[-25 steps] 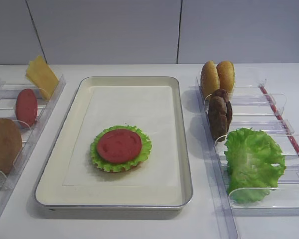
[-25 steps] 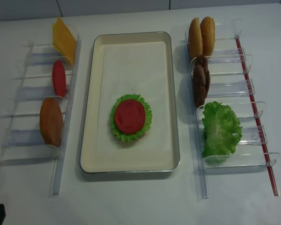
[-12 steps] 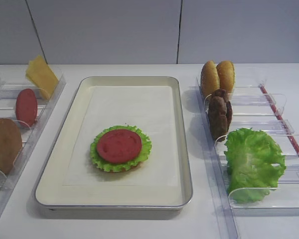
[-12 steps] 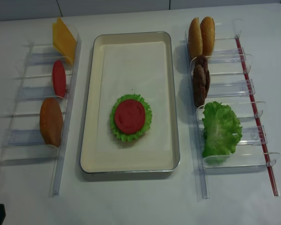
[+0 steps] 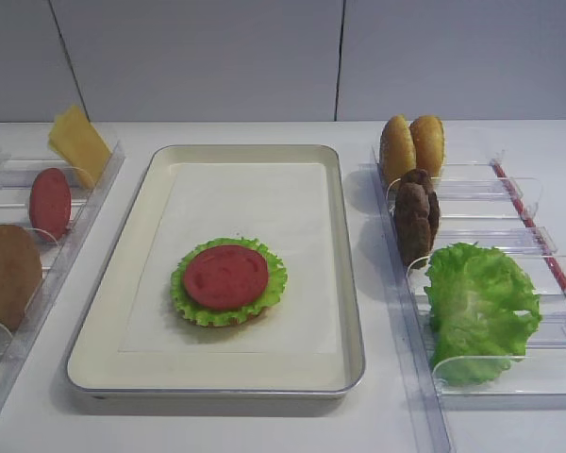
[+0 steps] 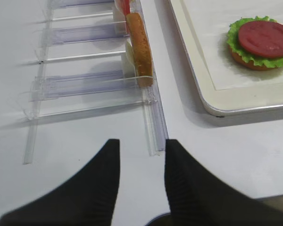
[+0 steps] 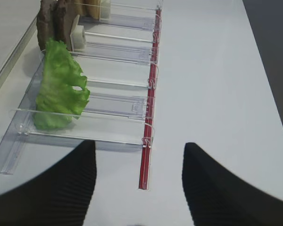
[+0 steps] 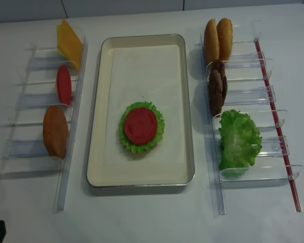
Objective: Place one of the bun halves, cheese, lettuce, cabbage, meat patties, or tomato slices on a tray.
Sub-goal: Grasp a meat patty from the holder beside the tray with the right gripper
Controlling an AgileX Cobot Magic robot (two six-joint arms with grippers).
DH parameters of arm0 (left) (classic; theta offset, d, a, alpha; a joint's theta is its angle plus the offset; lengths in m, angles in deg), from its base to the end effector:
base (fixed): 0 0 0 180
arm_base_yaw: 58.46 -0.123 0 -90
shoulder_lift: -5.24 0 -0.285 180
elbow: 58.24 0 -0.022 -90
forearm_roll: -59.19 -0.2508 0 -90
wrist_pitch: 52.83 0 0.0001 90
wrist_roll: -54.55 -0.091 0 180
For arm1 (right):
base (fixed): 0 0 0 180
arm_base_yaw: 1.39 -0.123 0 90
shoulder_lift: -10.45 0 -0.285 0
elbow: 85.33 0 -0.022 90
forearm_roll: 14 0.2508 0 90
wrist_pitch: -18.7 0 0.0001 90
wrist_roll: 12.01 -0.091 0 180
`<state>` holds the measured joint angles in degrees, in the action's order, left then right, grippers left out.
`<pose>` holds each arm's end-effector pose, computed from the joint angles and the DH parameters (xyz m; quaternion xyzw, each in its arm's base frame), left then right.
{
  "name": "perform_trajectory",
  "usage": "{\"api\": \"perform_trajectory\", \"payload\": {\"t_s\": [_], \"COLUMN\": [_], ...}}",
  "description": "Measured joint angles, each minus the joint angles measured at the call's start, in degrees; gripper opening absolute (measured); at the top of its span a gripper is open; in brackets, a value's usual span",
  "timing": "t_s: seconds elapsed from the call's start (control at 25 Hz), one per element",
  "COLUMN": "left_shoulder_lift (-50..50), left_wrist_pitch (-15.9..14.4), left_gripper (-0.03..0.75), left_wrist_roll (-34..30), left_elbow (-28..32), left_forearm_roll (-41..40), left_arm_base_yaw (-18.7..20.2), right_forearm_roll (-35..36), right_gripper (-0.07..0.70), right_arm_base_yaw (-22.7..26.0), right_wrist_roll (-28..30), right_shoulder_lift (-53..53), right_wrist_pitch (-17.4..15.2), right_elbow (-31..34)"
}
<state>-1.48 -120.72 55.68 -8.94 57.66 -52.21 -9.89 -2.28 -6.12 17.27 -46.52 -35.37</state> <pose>-0.0116 0.0035 0.2639 0.0380 0.8817 -0.0170 0.4700 -0.0083 0.0058 0.2645 -0.0543 0.8724 0.0146 0.4856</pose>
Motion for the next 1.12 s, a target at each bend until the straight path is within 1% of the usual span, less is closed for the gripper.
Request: {"api": "perform_trajectory", "payload": {"t_s": [0.28,0.52,0.6,0.72,0.8,0.88,0.96,1.04,1.12], "left_shoulder_lift": [0.0,0.0,0.0,0.0,0.0,0.0,0.0,0.0,0.0], "left_wrist_pitch": [0.0,0.0,0.0,0.0,0.0,0.0,0.0,0.0,0.0], "left_gripper": [0.239,0.239,0.239,0.239,0.239,0.239,0.239,0.239,0.239], "left_wrist_roll": [0.0,0.0,0.0,0.0,0.0,0.0,0.0,0.0,0.0], "left_elbow": [0.0,0.0,0.0,0.0,0.0,0.0,0.0,0.0,0.0], "left_forearm_roll": [0.0,0.0,0.0,0.0,0.0,0.0,0.0,0.0,0.0], "left_arm_base_yaw": [0.0,0.0,0.0,0.0,0.0,0.0,0.0,0.0,0.0], "right_forearm_roll": [0.1,2.5,4.4,7.5,9.3,10.7,11.2,12.2,13.5], "right_gripper": [0.405,0.405,0.405,0.405,0.411,0.448,0.513,0.585,0.634], "right_arm_base_yaw": [0.0,0.0,0.0,0.0,0.0,0.0,0.0,0.0,0.0], "right_wrist_roll": [0.0,0.0,0.0,0.0,0.0,0.0,0.0,0.2,0.6], "right_shoulder_lift": [0.0,0.6,3.1,9.3,14.0,18.0,21.9,26.4,31.0], "right_wrist_pitch": [0.0,0.0,0.0,0.0,0.2,1.3,2.5,3.0,3.3], "right_elbow": [0.0,0.0,0.0,0.0,-1.1,-3.1,-6.1,-8.7,-11.0]}}
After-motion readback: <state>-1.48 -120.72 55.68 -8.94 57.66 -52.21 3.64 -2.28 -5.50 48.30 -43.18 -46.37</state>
